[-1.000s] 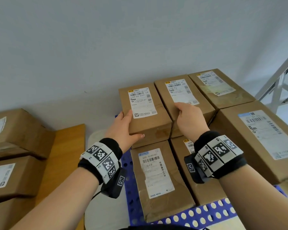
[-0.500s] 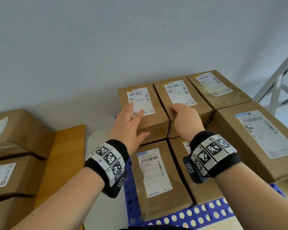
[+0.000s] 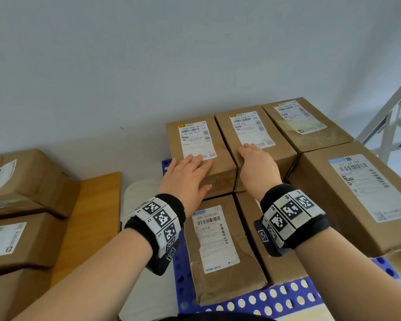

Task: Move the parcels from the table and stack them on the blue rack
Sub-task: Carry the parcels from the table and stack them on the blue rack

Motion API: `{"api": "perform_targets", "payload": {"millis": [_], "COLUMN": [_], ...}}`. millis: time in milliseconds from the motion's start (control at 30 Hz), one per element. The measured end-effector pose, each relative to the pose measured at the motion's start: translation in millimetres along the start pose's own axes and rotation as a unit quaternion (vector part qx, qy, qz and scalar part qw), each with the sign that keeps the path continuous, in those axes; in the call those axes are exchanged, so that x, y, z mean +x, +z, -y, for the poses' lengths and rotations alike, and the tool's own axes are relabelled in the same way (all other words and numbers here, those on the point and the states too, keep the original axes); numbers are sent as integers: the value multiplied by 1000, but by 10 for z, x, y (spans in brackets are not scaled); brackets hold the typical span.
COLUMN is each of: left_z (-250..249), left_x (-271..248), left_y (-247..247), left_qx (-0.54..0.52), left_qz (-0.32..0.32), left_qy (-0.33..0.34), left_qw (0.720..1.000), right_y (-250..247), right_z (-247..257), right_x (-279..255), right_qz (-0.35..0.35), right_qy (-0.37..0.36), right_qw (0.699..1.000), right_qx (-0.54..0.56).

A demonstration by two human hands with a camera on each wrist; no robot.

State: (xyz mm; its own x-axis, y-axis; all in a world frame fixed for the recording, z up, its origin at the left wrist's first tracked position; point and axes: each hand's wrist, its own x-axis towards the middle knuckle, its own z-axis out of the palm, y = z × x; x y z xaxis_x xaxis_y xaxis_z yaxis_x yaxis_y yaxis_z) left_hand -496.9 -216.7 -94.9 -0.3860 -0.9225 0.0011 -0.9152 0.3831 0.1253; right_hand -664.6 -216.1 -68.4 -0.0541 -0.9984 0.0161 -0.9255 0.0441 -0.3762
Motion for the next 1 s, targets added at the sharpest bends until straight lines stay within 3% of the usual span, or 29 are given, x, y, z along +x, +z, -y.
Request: {"api": "perform_targets", "payload": {"millis": [367, 500, 667, 1000], "left_z": [-74, -148, -149, 596], "left_x": [27, -94, -388, -1437], "left_y": [-96, -207, -370, -627], "left_qx": [-49, -83, -157, -180], "left_qz": [3, -58, -137, -220], "left_qy": [-26, -33, -78, -227], "left_qw": [998, 994, 975, 931], "right_y": [18, 21, -24, 125], "right_z": [-10, -17, 246, 1277], "right_x": [23, 32, -68, -541], "right_qz": [-2, -25, -62, 48], "right_qy": [11, 24, -64, -179], "right_qw": [999, 994, 977, 936], "right_qx": [42, 107, 195, 299]}}
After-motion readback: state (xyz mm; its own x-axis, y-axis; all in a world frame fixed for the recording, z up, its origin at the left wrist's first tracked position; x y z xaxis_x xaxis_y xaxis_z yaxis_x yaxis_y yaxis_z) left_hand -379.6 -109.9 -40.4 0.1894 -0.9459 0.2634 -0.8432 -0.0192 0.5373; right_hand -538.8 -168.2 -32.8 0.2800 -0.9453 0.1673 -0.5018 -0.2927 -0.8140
